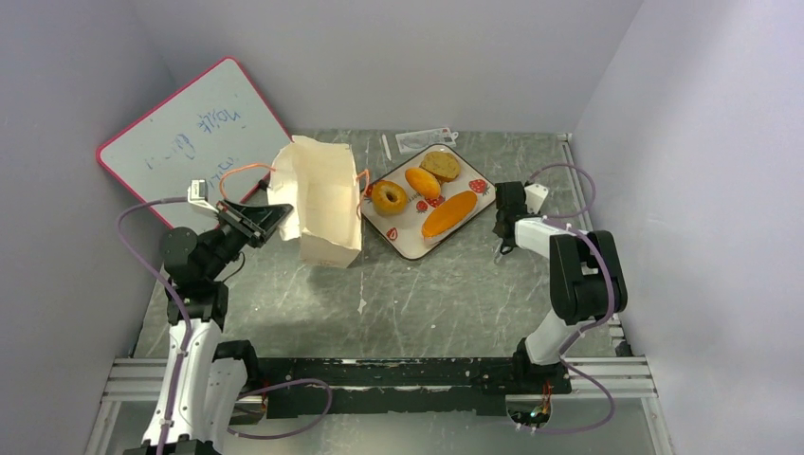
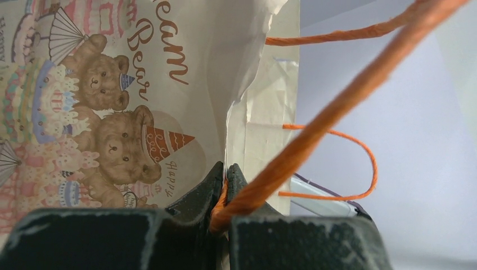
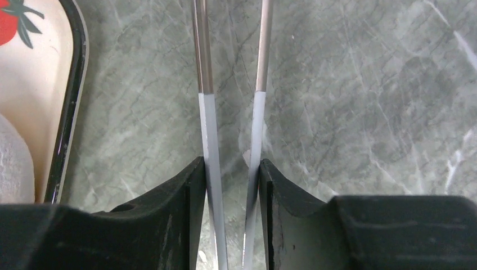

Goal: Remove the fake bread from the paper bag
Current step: Place the clamp at the center of the board.

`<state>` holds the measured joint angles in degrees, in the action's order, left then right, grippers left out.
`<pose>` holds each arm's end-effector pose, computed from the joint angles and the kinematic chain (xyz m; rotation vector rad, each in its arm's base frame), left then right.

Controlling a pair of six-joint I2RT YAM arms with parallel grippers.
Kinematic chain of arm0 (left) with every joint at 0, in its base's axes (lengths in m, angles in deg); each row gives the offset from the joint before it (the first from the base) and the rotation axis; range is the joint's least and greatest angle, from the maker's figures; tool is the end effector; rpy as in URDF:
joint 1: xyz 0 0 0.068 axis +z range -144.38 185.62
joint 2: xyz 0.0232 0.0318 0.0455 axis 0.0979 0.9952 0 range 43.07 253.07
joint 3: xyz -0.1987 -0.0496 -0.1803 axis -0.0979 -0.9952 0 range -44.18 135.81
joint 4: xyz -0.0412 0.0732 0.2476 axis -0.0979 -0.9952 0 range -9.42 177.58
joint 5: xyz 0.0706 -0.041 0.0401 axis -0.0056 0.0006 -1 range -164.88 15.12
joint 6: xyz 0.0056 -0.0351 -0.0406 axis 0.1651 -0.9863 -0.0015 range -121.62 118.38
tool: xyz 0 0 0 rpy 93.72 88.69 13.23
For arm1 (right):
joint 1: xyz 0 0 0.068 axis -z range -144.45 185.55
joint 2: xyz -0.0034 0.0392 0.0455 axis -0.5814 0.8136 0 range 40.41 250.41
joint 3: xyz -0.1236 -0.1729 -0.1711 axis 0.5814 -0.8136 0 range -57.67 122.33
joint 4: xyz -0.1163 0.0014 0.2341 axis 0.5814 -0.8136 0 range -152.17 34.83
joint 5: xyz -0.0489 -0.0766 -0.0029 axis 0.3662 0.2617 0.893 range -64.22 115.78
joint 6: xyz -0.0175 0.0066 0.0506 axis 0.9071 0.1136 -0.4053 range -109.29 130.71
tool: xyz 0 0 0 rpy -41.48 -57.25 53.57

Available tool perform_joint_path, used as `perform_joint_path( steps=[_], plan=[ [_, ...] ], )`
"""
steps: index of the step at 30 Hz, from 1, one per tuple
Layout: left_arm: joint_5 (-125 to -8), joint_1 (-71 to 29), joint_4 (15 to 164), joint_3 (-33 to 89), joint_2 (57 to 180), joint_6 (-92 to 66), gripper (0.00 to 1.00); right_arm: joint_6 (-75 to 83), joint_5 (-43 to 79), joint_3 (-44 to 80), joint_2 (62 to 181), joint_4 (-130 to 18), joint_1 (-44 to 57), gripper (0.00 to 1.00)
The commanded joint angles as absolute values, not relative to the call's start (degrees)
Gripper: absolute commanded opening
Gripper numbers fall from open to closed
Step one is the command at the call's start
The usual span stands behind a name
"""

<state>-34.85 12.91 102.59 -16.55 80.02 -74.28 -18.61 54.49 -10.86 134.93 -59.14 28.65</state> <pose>0.1628 -0.0023 0.3018 -0.5181 1.5892 -1.4002 0.3152 0.0209 0.1533 0.6597 2.2571 -0.3167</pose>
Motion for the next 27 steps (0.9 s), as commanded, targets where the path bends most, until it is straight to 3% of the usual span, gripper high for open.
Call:
perform_joint_path(
  steps=[1, 10, 21, 27],
  plan=[
    [-36.49, 14.01, 102.25, -18.87, 77.69, -74.49, 0.07, -20.7, 54.78, -8.34, 137.54, -62.05, 29.17, 0.41],
    [-36.87, 14.11, 104.02, -22.09, 76.94, -75.88, 0.07, -21.76, 55.52, -7.15, 137.83, -64.6, 29.2, 0.58],
    [-36.66, 16.24, 105.46, -23.93, 76.56, -77.11, 0.07, -21.24, 56.72, -1.65, 134.27, -67.74, 28.0, 0.64],
    [-36.04, 16.84, 106.56, -24.77, 76.82, -77.72, 0.07, -20.05, 59.61, 1.9, 131.29, -69.58, 22.48, 0.67]
  ],
)
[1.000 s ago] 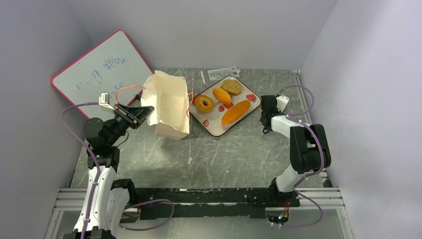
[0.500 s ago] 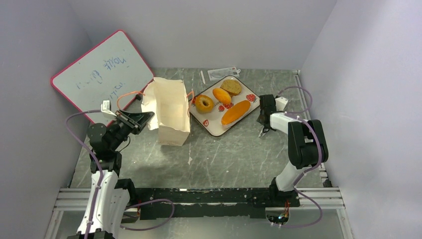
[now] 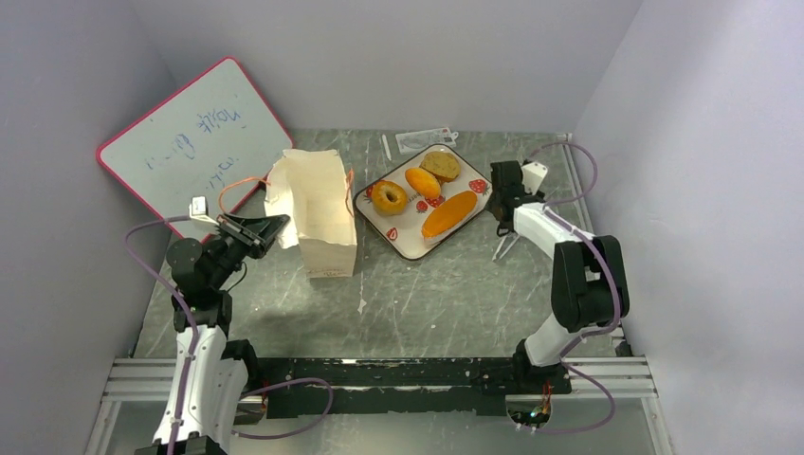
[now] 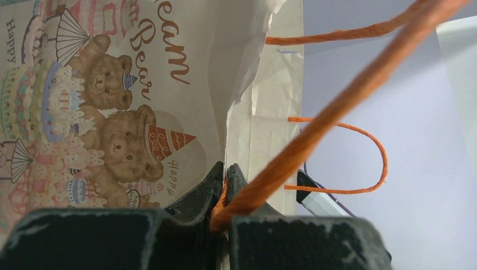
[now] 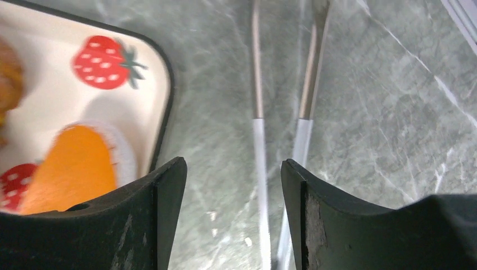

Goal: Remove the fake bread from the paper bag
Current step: Place the clamp at the center of the board, then place the paper bag at the center of the board.

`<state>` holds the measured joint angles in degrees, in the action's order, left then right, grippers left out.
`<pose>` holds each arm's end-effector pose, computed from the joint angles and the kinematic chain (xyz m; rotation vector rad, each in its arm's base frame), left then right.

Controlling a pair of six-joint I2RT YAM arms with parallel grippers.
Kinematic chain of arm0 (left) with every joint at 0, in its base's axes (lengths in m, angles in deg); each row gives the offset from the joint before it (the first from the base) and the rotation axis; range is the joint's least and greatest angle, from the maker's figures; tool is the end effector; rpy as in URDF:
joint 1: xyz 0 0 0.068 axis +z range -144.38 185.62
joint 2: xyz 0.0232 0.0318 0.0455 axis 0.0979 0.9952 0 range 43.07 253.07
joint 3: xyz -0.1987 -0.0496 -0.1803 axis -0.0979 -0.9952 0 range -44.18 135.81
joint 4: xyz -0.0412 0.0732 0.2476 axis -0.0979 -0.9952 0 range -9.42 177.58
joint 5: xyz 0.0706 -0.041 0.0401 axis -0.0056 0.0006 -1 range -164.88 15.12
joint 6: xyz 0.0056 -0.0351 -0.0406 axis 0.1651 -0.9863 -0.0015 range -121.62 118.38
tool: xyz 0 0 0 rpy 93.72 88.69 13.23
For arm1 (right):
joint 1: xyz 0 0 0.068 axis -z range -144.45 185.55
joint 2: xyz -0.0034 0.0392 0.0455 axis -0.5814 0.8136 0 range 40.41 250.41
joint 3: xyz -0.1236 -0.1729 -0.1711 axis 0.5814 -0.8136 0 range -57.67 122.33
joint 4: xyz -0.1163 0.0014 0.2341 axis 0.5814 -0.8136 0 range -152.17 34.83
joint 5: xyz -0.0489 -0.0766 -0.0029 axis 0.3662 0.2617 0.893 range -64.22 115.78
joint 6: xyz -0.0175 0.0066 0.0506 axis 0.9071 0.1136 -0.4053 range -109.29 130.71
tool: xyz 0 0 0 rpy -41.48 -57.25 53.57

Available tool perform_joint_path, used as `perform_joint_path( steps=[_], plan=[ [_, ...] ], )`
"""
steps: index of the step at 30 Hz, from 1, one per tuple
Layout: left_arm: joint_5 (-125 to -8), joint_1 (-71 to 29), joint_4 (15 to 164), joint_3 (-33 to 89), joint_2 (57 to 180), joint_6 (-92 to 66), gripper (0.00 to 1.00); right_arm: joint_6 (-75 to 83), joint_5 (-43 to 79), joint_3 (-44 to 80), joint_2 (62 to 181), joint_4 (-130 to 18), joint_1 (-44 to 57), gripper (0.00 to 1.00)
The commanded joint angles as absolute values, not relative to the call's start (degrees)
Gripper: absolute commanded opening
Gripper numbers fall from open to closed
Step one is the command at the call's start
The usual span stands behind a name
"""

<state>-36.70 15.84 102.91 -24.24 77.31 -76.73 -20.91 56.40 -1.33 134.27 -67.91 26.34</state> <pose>0.1574 0.0060 0.2615 -0.6866 1.5978 -1.3748 0.3342 0.0358 0.1948 0.6706 2.2132 -0.3003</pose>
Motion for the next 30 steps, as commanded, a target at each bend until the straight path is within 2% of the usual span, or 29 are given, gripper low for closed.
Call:
perform_joint_path(
  steps=[1, 10, 23, 26, 30],
  plan=[
    [-35.97, 17.0, 106.53, -25.03, 76.65, -77.8, 0.07, -19.92, 60.14, 2.18, 130.89, -69.87, 21.08, 0.67],
    [-34.49, 17.83, 108.48, -27.27, 76.85, -79.74, 0.07, -20.06, 62.48, 4.71, 127.38, -69.85, 6.78, 0.65],
    [-32.69, 18.1, 104.02, -23.72, 78.32, -77.03, 0.07, -23.71, 61.43, 12.96, 135.5, -67.54, -15.69, 0.6],
    [-32.59, 18.16, 101.76, -22.31, 78.27, -75.72, 0.11, -24.04, 60.79, 13.9, 136.52, -67.36, -17.75, 0.59],
    [-33.44, 18.19, 97.31, -20.0, 78.29, -73.47, 0.21, -23.6, 59.69, 14.62, 137.17, -66.44, -19.8, 0.58]
  ],
)
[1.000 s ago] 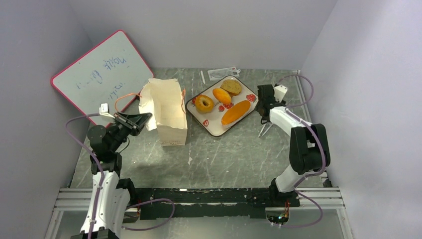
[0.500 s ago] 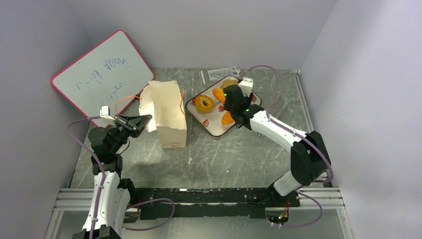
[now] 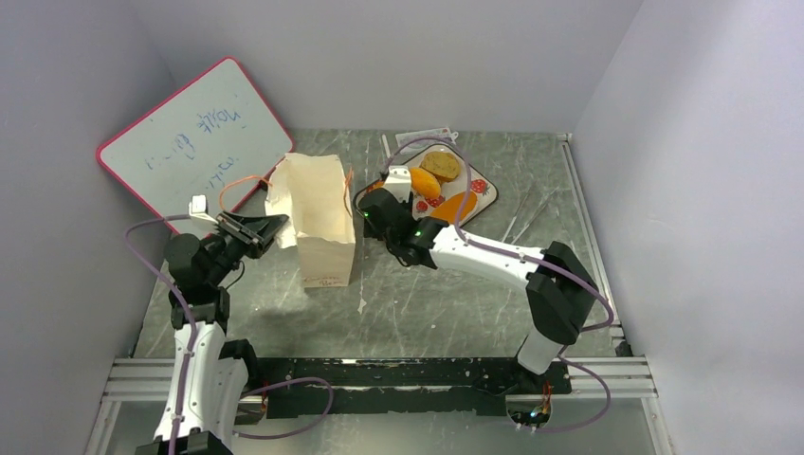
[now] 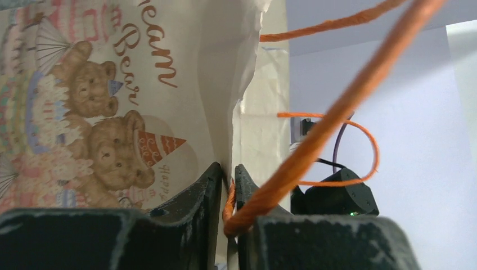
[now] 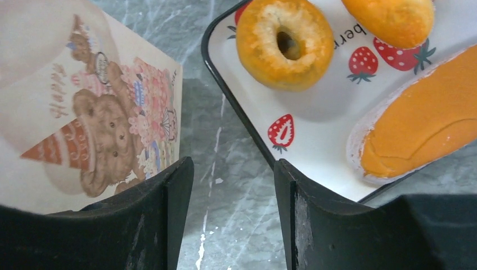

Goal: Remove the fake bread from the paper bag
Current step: Place the paper bag at the center of the board.

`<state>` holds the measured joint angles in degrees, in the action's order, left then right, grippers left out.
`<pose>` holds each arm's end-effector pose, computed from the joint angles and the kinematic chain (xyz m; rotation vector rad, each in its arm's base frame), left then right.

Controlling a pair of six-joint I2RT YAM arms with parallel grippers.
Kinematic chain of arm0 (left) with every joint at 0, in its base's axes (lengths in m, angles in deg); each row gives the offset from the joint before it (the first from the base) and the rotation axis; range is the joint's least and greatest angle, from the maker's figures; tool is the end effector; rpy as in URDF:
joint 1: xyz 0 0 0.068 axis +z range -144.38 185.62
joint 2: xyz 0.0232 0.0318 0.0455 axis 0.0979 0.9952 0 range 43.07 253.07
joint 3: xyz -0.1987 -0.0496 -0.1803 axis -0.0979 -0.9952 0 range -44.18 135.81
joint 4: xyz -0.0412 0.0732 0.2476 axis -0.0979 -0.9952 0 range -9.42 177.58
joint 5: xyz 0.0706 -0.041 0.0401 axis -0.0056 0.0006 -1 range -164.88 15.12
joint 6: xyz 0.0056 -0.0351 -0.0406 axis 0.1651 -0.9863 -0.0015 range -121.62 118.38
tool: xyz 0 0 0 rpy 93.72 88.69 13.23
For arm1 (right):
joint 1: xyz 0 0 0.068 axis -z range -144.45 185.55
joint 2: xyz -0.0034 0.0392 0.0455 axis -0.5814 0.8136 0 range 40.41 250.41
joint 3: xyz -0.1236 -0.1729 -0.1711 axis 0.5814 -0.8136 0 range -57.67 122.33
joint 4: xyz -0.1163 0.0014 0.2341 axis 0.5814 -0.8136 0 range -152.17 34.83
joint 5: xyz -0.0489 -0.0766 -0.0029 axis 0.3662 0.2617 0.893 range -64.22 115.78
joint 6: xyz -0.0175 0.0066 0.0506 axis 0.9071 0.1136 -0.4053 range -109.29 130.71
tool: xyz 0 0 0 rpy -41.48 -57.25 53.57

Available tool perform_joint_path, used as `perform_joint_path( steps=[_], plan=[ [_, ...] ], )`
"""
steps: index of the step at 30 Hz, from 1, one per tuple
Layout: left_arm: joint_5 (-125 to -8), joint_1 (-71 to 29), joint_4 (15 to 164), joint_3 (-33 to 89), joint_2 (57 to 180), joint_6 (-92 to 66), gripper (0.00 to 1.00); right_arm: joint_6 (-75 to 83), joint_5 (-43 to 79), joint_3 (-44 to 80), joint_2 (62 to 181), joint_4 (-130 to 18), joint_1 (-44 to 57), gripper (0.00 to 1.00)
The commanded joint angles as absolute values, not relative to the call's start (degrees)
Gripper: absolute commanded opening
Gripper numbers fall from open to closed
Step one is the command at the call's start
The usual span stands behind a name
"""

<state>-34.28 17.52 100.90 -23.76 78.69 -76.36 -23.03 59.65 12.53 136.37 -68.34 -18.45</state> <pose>0.1599 0.0100 0.2576 -0.7169 1.6390 -1.3811 0.2364 0.2915 0.2586 -0.0688 2.1276 0.2350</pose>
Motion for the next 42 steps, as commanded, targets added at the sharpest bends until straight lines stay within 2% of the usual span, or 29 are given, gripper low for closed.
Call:
perform_joint_path(
  steps=[1, 2, 4, 8, 11, 12, 13, 14, 18, 27, 42],
  plan=[
    [-33.67, 18.19, 96.59, -19.4, 78.3, -73.21, 0.24, -23.57, 59.71, 15.11, 137.64, -66.57, -20.28, 0.58],
    [-33.78, 18.19, 96.13, -19.14, 78.31, -72.87, 0.28, -23.59, 59.63, 15.56, 138.08, -66.75, -20.65, 0.58],
    [-33.75, 18.19, 95.42, -18.45, 78.63, -72.45, 0.48, -23.49, 59.38, 16.25, 138.8, -66.77, -21.31, 0.58],
    [-34.45, 18.21, 91.62, -16.29, 78.94, -70.02, 0.66, -22.89, 59.18, 17.07, 139.49, -66.42, -22.22, 0.58],
    [-35.1, 18.19, 88.02, -14.76, 78.57, -68.5, 0.74, -22.55, 59.1, 17.48, 139.73, -66.36, -22.85, 0.58],
    [-35.62, 18.23, 86.66, -14.22, 78.18, -68.02, 0.83, -22.45, 59.12, 17.48, 139.68, -66.26, -23.06, 0.57],
    [-36.17, 18.2, 85.14, -13.42, 77.79, -67.46, 0.87, -22.43, 59.22, 17.48, 139.64, -66.17, -23.19, 0.58],
    [-36.81, 18.19, 83.42, -12.5, 77.37, -66.77, 0.96, -22.35, 59.24, 17.47, 139.59, -66.16, -23.31, 0.58],
    [-39.39, 18.14, 75.81, -7.13, 77.02, -63.72, 1.0, -22.12, 59.39, 17.5, 139.55, -66.17, -23.69, 0.58],
    [-45.98, 18.23, 60.66, 6.35, 79.87, -55.18, 1.0, -21.65, 59.27, 17.47, 139.64, -65.72, -24.0, 0.58],
    [-59.36, 18.21, 42.16, 18.08, 81.72, -46.58, 1.0, -20.94, 58.17, 18.34, 140.73, -64.57, -24.35, 0.58]
  ],
)
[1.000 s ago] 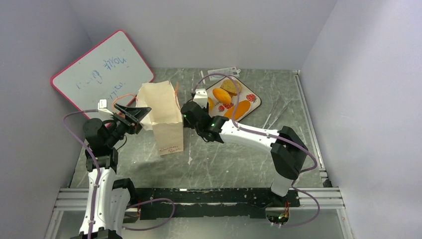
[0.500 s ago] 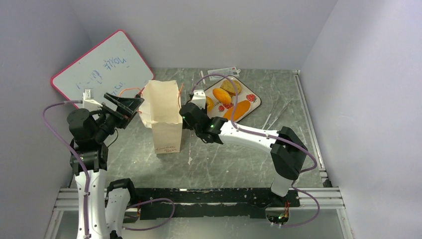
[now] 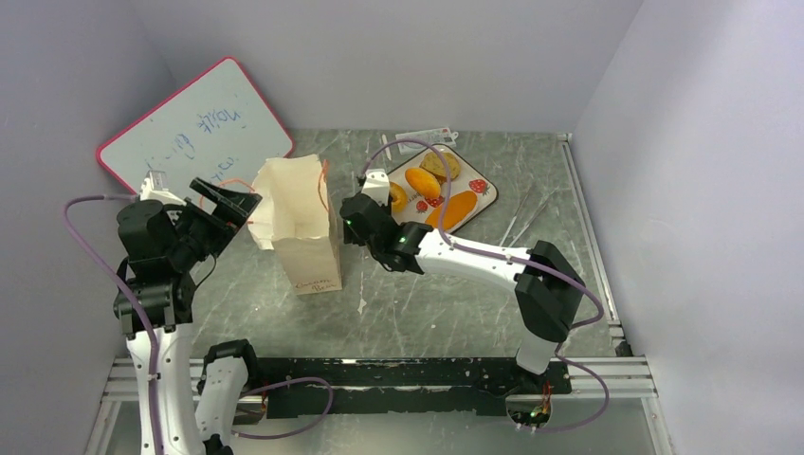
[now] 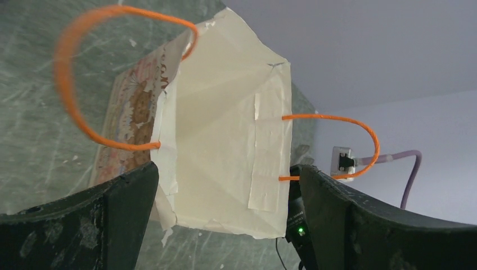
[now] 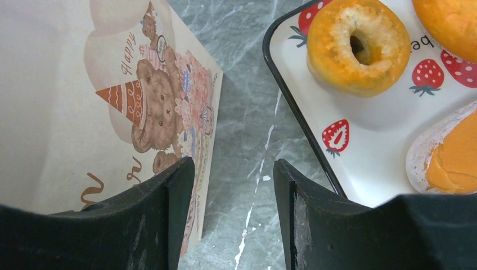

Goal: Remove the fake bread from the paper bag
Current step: Place the paper bag at the center of the board, then reset both arms

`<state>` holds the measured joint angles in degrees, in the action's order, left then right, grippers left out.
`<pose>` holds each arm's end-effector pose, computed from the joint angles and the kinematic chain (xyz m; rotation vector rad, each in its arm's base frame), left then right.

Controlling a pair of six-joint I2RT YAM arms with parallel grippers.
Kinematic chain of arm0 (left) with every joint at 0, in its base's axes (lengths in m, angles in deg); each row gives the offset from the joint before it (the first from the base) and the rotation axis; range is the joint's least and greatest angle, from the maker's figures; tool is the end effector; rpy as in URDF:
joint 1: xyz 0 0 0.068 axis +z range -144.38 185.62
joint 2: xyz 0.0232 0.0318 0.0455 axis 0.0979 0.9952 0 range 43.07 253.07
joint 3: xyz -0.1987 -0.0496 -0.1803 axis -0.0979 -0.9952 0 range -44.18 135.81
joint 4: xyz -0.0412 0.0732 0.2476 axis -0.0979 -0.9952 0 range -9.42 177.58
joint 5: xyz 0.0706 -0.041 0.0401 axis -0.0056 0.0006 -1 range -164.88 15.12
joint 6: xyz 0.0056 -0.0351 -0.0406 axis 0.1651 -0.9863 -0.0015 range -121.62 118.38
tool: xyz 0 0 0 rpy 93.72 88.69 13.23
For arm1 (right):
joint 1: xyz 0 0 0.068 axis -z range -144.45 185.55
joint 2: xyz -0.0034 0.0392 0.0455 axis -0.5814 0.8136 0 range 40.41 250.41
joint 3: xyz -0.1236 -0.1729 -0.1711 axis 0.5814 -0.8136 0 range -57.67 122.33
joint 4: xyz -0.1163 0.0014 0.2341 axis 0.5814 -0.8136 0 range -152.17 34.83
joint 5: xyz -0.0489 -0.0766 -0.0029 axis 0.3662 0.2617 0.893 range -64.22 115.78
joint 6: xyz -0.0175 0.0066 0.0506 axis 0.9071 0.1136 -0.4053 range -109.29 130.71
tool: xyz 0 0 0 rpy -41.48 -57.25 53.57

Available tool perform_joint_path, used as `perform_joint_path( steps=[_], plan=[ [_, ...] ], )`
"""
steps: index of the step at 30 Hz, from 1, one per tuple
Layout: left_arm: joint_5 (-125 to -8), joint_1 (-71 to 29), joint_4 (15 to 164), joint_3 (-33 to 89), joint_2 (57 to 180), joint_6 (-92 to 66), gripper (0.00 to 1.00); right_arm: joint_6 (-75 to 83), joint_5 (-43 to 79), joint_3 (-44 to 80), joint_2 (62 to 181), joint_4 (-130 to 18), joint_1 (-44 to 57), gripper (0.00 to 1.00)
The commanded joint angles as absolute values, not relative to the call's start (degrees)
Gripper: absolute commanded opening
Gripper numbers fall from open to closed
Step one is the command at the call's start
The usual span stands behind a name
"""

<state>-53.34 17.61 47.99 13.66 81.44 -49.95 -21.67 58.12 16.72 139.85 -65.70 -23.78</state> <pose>0.1246 0.0131 0.3788 -0.7591 1.8244 -0.7806 0.2181 0.3304 0.2640 -0.1832 2.0956 0.3475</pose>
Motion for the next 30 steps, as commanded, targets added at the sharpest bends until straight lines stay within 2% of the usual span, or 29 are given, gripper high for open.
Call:
perform_joint_path(
  steps=[1, 12, 21, 26, 30],
  plan=[
    [-61.27, 18.19, 41.17, 18.96, 81.88, -46.2, 0.99, -20.91, 58.21, 18.4, 140.7, -64.53, -24.31, 0.58],
    [-71.58, 18.2, 36.89, 26.23, 81.91, -45.25, 1.0, -20.01, 58.71, 17.92, 139.66, -65.19, -24.4, 0.58],
    [-92.87, 18.17, 35.73, 35.83, 80.88, -43.02, 1.0, -17.47, 64.01, 14.71, 132.78, -68.5, -23.93, 0.6],
    [-96.38, 18.1, 40.34, 32.37, 81.46, -41.94, 1.0, -15.49, 66.79, 14.38, 129.06, -71.38, -20.03, 0.6],
    [-97.03, 18.1, 46.69, 24.81, 81.41, -40.95, 0.99, -13.69, 65.33, 11.65, 124.24, -70.78, -10.38, 0.61]
  ],
)
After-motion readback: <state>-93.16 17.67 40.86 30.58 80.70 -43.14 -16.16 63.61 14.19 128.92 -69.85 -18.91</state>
